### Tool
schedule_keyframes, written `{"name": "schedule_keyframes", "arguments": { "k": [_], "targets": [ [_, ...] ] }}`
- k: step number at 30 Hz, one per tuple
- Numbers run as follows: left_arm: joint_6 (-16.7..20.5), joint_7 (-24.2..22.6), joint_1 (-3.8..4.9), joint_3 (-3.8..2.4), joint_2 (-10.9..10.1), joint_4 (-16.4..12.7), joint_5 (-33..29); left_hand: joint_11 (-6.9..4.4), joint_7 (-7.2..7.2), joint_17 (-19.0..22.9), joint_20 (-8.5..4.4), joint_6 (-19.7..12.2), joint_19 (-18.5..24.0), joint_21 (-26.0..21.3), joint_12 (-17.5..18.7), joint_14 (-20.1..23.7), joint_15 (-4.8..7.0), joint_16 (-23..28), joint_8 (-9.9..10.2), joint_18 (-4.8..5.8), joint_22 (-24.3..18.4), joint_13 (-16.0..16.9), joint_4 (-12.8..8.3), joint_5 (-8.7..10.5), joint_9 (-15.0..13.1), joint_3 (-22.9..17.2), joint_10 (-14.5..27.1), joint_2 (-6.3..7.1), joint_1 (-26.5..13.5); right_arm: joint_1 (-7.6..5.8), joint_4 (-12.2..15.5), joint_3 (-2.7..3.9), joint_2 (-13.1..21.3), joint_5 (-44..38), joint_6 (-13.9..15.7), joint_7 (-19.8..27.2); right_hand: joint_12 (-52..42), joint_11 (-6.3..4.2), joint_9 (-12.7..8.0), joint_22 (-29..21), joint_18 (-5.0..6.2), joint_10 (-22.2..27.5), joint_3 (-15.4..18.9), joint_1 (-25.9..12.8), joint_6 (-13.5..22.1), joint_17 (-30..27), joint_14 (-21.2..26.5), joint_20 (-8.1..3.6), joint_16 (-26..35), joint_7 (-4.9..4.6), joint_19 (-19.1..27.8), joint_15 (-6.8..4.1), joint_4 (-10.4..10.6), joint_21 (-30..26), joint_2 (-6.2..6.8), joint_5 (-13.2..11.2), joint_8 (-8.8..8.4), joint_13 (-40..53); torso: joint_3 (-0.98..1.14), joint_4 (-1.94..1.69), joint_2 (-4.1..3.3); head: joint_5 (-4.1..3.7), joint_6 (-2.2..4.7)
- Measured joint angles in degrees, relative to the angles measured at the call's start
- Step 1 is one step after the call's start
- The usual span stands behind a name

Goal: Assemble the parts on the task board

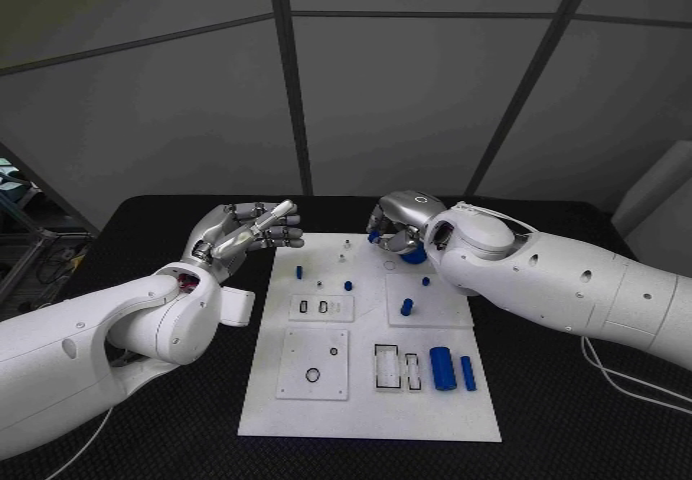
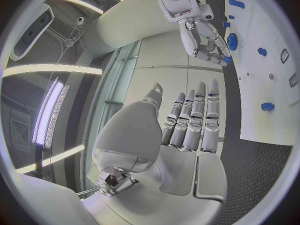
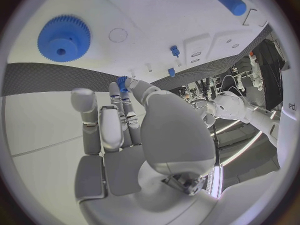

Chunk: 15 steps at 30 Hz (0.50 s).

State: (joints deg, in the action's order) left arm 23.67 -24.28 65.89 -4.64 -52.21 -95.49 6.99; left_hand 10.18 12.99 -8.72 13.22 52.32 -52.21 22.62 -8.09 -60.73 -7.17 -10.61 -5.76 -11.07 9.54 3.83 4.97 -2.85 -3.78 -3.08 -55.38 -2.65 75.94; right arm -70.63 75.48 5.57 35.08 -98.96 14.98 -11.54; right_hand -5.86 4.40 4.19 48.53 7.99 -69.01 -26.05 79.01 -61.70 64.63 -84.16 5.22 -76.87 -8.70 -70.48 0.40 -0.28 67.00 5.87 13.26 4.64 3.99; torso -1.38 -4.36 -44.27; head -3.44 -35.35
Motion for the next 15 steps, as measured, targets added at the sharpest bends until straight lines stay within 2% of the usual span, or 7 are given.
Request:
{"name": "schedule_keyframes", "arguments": {
  "k": [10, 15],
  "targets": [
    [-0.1, 0.1, 0.02, 0.00, 0.4, 0.3, 0.0, 0.00, 0.00, 0.0, 0.00, 0.0, 0.0, 0.0, 0.0, 0.0, 0.00, 0.0, 0.0, 0.01, 0.0, 0.0, 0.0, 0.00, 0.0, 0.0, 0.0, 0.00, 0.0, -0.16, -4.3, -0.02, -5.3, 0.0, 0.6, 0.5, 0.2, 0.00, 0.0, 0.2, 0.01, 0.0, 0.0, 0.0, 0.0, 0.2, 0.0, 0.00, 0.0, 0.00, 0.0, 0.00, 0.0, 0.3, 0.00, -0.3, -0.01, 0.0, -0.03, -0.18, -0.04, -0.13, 0.04],
    [-0.2, 0.1, 0.09, 0.00, 0.4, 0.3, 0.0, 0.00, 0.00, 0.0, 0.00, 0.0, 0.0, 0.0, 0.0, 0.0, 0.00, 0.0, 0.0, 0.01, 0.0, 0.0, 0.0, 0.00, 0.0, 0.0, 0.0, 0.00, 0.0, -0.18, -5.9, -0.02, -6.9, 0.0, 0.3, 0.7, 0.2, 0.00, 0.0, 0.2, 0.01, 0.0, 0.0, 0.0, 0.0, 0.2, 0.0, 0.00, -0.2, 0.00, 0.0, 0.00, 0.0, 0.2, 0.00, -0.3, -0.03, 0.0, -0.03, -0.18, -0.08, 0.18, -0.08]
  ]
}}
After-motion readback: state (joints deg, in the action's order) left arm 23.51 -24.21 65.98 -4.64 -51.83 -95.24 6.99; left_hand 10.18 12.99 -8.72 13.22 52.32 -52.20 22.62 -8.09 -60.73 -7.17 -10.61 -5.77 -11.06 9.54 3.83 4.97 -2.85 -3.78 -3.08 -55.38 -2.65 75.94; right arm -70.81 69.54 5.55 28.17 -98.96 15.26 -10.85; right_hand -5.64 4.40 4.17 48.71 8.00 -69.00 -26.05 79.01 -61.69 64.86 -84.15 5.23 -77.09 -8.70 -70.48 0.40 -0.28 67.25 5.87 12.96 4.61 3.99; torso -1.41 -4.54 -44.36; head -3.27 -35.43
